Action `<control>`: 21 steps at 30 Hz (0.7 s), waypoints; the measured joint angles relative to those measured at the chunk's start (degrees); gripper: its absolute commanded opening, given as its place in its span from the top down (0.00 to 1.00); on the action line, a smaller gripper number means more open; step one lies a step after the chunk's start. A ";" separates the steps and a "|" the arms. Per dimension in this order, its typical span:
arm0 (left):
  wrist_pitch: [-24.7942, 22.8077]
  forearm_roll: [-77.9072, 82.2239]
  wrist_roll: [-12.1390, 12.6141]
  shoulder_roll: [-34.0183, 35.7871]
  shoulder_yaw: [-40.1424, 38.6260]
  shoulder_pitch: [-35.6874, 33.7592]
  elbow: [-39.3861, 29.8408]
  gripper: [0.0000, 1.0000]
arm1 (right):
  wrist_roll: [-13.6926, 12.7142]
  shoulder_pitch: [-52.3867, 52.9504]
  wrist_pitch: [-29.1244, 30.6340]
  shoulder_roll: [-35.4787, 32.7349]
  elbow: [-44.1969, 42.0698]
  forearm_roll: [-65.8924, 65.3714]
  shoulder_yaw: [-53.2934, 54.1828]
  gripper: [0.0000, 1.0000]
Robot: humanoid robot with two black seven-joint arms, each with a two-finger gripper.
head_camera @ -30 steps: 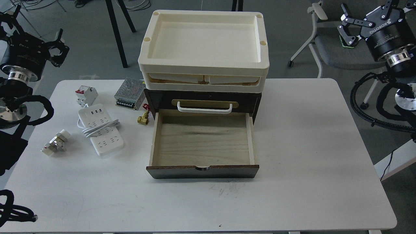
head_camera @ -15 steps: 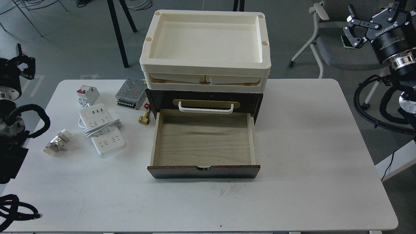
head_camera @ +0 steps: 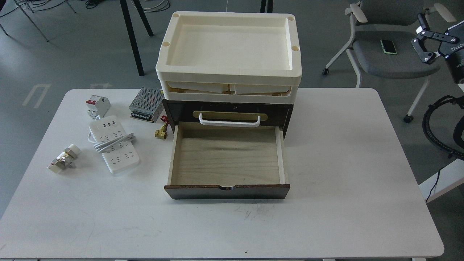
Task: Put charging cable into cabinet
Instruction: 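Lower the left gripper onto the coiled white charging cable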
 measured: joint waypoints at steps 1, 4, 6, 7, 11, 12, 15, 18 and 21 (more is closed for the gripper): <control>0.00 6.29 0.00 0.35 -0.46 0.11 -1.86 0.00 | 0.00 -0.40 0.00 -0.01 0.09 0.00 0.09 0.00; 0.01 24.30 0.00 2.76 0.16 2.05 -8.40 0.01 | 0.00 -1.71 0.00 -0.08 0.18 0.06 0.26 0.00; 0.01 36.00 -0.01 3.36 2.48 3.61 -10.72 0.01 | 0.00 -2.77 0.00 -0.08 0.35 0.19 0.26 0.00; 0.01 42.42 -0.01 3.21 4.27 4.15 -10.95 0.01 | 0.00 -3.34 0.00 -0.08 0.46 0.23 0.27 0.00; 0.03 66.64 0.00 -2.08 14.18 3.95 -4.80 0.01 | 0.00 -4.85 0.00 -0.08 0.41 0.26 0.27 0.00; 0.09 72.94 0.00 -4.10 16.93 2.86 -2.35 0.01 | 0.00 -4.96 0.00 -0.05 0.32 0.26 0.28 0.00; 0.74 85.59 0.00 -8.78 22.72 -1.42 4.33 0.01 | 0.00 -5.07 0.00 0.00 0.05 0.23 0.29 0.00; 1.66 86.56 0.00 -11.66 26.34 -4.80 10.60 0.02 | 0.00 -5.10 -0.01 0.01 -0.16 0.16 0.29 0.00; 4.51 86.59 0.00 -13.73 30.60 -8.44 16.06 0.03 | 0.00 -5.17 -0.01 0.02 -0.19 0.13 0.29 0.00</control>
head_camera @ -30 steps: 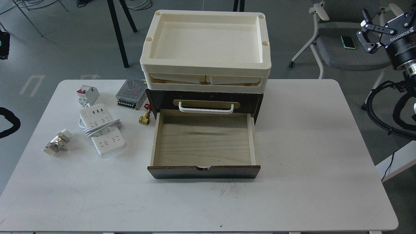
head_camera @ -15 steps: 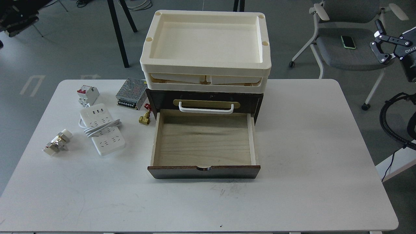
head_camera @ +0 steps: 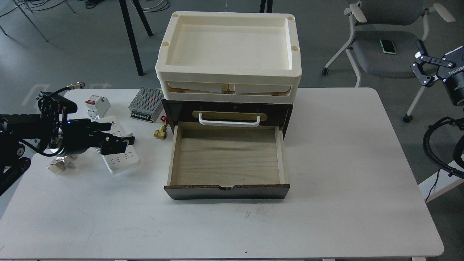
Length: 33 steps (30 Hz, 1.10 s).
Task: Put charging cable into cabinet
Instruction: 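Lower the left gripper onto the coiled white charging cable, then close the left gripper on the white charging cable and lift it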
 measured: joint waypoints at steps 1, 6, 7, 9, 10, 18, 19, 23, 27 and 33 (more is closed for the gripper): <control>1.25 0.00 0.00 -0.55 1.88 -1.45 1.83 0.03 | 0.00 -0.10 0.00 0.05 -0.01 0.00 0.00 0.00; 6.32 0.00 0.01 -3.83 8.92 -6.29 11.09 0.04 | 0.00 -0.45 0.00 0.17 -0.01 0.04 -0.03 0.00; 7.34 0.00 0.01 -4.44 10.24 -6.95 12.84 0.05 | 0.00 -0.57 0.00 0.17 -0.01 0.05 -0.02 0.00; 8.57 0.00 0.02 -5.18 12.50 -7.89 15.60 0.05 | 0.00 -0.76 0.00 0.17 -0.01 0.05 -0.03 0.00; 9.06 0.00 0.02 -5.55 13.63 -8.38 16.75 0.05 | 0.00 -0.85 0.00 0.17 -0.01 0.06 -0.03 0.00; 12.97 0.00 0.00 -7.86 19.54 -9.52 22.24 0.13 | 0.00 -1.22 0.00 0.10 -0.01 0.06 -0.03 0.00; 13.13 0.00 0.00 -8.24 19.71 -9.52 22.72 0.16 | 0.00 -1.23 0.00 0.10 -0.01 0.06 -0.02 0.00; 14.20 0.00 0.00 -8.99 20.13 -9.52 23.78 0.31 | 0.00 -1.24 0.00 0.09 -0.03 0.06 -0.02 0.00; 15.93 -0.01 0.01 -9.22 21.45 -9.52 26.01 0.38 | 0.00 -1.34 0.00 0.08 -0.09 0.06 -0.01 0.00; 16.84 -0.01 0.02 -10.27 21.88 -9.52 29.17 0.76 | 0.00 -1.66 0.00 -0.02 -0.03 0.05 0.06 0.00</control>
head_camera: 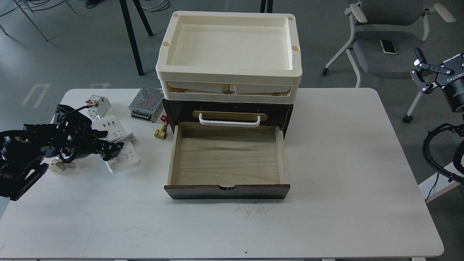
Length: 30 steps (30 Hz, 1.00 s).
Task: Put charging cable into cabinet
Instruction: 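Close the left gripper on the white charging cable and lift it, then carry the cable with the left gripper over the open drawer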
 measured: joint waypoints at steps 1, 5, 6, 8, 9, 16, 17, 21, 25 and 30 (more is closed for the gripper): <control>0.06 0.00 -0.01 -0.01 0.01 -0.05 0.09 0.85 | 0.00 -0.01 0.00 0.00 0.00 -0.01 0.05 0.00; 1.64 0.00 -0.01 -0.09 0.02 -0.23 0.14 0.99 | 0.00 -0.11 0.00 0.00 0.00 -0.07 0.19 0.00; 2.24 0.00 -0.01 -0.11 0.02 -0.28 0.14 1.00 | 0.00 -0.19 0.00 0.00 0.00 -0.08 0.20 0.00; 2.97 0.00 -0.01 -0.12 -0.02 -0.49 0.16 1.00 | 0.00 -0.35 0.00 0.00 0.00 -0.07 0.20 0.00; 3.15 0.00 0.00 -0.12 -0.04 -0.62 0.13 1.00 | 0.00 -0.41 0.00 0.00 0.01 -0.08 0.20 0.00; 2.42 -0.01 -0.01 1.34 0.07 -3.16 -1.50 1.00 | 0.00 -1.19 0.00 -0.04 0.06 -0.03 0.21 0.00; 1.92 -0.01 -0.01 2.36 0.15 -3.75 -2.34 1.00 | 0.00 -1.30 0.00 -0.06 0.09 -0.02 0.23 0.00; -2.53 -0.01 -0.02 9.02 0.43 -4.38 -11.11 1.00 | 0.00 -1.53 0.00 -0.10 0.12 0.00 0.28 0.00; -10.04 -0.01 -0.01 19.54 0.46 -4.35 -24.90 1.00 | 0.00 -1.61 0.00 -0.18 0.12 0.01 0.70 0.00; -15.01 -6.39 0.01 34.17 0.35 -3.55 -43.48 1.00 | 0.00 -1.61 0.00 -0.24 -0.03 0.01 1.23 0.00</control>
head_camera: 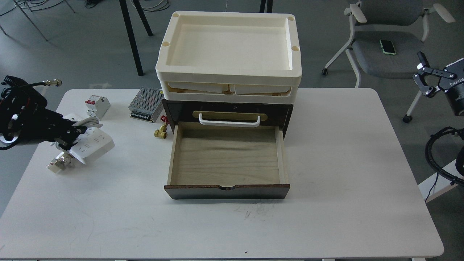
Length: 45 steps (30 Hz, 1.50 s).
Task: Put charging cable into cabinet
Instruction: 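Carry the cable with the left gripper over the open drawer, then lower the cable into the open drawer with the left gripper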
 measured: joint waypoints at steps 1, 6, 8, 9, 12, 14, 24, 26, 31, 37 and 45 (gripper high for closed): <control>-0.80 -3.22 0.00 1.98 0.00 0.10 -3.05 1.00 | 0.00 0.00 0.00 0.00 -0.02 0.00 0.02 0.00; -5.74 -24.28 0.00 8.72 -0.76 -0.43 -16.64 1.00 | 0.00 0.00 0.00 0.07 0.03 0.00 0.19 0.00; -6.15 -31.83 0.00 8.80 -1.09 -0.60 -20.00 1.00 | 0.00 0.00 0.00 0.08 0.04 0.00 0.23 0.00; -6.23 -35.23 -0.01 8.02 -1.16 -0.62 -21.26 1.00 | 0.00 0.00 0.00 0.08 0.03 0.00 0.24 0.00; -6.30 -42.41 -0.01 2.94 -1.21 -0.51 -22.50 1.00 | 0.00 -0.13 0.00 0.04 -0.14 -0.01 0.27 0.00; -6.31 -46.46 -0.01 -0.66 -1.22 -0.11 -21.66 1.00 | 0.00 -0.30 0.00 -0.20 -0.28 0.00 0.34 0.00; -6.31 -52.53 -0.01 -18.78 -0.50 3.79 -8.86 1.00 | 0.00 -0.44 0.00 -0.45 -0.56 -0.01 0.38 0.00; -6.31 -52.65 -0.01 -21.65 -0.50 4.40 -5.61 1.00 | 0.00 -0.44 0.00 -0.45 -0.57 0.00 0.38 0.00; -6.31 -55.83 -0.01 -26.62 -0.85 4.93 0.81 1.00 | 0.00 -0.71 0.00 -0.44 -0.57 -0.01 0.38 0.00; -6.31 -58.64 -0.01 -30.03 -0.86 5.04 7.15 1.00 | 0.00 -1.19 0.00 -0.44 -0.57 -0.01 0.38 0.00; -6.30 -58.10 -0.01 -31.46 -0.54 7.80 10.79 1.00 | 0.00 -1.31 0.00 -0.37 -0.50 -0.01 0.43 0.00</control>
